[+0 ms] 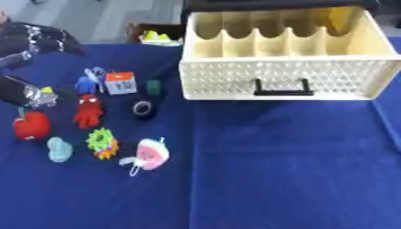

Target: Pick up objects from table and place into drawer.

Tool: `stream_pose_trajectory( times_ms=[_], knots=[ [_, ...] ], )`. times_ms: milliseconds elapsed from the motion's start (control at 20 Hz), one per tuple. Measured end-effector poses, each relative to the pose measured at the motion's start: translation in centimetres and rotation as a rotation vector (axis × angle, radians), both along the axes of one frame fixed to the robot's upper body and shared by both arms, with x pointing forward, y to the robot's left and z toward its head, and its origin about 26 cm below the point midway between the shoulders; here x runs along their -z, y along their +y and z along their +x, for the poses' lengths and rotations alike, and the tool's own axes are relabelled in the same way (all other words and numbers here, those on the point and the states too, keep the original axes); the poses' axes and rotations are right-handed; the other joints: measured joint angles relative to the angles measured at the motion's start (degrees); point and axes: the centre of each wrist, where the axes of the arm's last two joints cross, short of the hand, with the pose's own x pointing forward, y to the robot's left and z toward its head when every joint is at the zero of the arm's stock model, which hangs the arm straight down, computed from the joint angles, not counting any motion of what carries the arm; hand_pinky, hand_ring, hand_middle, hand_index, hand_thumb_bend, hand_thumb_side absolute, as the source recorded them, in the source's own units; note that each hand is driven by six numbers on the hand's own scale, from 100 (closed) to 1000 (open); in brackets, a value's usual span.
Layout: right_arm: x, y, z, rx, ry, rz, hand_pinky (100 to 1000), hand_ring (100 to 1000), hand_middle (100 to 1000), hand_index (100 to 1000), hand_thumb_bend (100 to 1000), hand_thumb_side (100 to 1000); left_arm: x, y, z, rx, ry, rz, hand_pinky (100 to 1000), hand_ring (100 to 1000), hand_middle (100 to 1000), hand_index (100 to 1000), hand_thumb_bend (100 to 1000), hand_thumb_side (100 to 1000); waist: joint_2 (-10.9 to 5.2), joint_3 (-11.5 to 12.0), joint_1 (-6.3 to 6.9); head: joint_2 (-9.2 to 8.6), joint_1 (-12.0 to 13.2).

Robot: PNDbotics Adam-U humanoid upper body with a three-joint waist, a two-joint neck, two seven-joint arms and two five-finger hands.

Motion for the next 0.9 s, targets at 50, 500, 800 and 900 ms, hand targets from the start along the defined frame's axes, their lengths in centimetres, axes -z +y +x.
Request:
stream_pose_trajectory(
  times_ms=[50,500,800,900],
  knots=[
    [0.1,0.1,0.1,-0.003,-0.007,0.010,559,413,355,748,100,1000,0.2,0.2,0.1,-0.018,0.014,0.025,628,645,677,875,600,984,0.00,0.05,-0.05,-0.03,-0.03],
    [3.7,2.4,2.0,-0.059,-0.135,0.202,561,409,347,736,100,1000,0.6,-0.5,0.3,-0.093,0.185,0.150,514,564,664,949,588,958,0.01,0.60,-0.51,-0.40,-0.50],
    [3.9,2.7,2.2,-0.068,-0.134,0.227,562,406,341,727,100,1000,1.2,-1.9,0.8,-0.106,0.222,0.132,464,512,608,909,586,853,0.08,0.53,-0.57,-0.51,-0.36],
    [4.0,2.6,2.2,-0.067,-0.130,0.232,562,403,338,719,100,1000,1.6,-2.3,1.1,-0.111,0.244,0.125,458,510,615,887,581,865,0.21,0.35,-0.57,-0.53,-0.21]
  ],
)
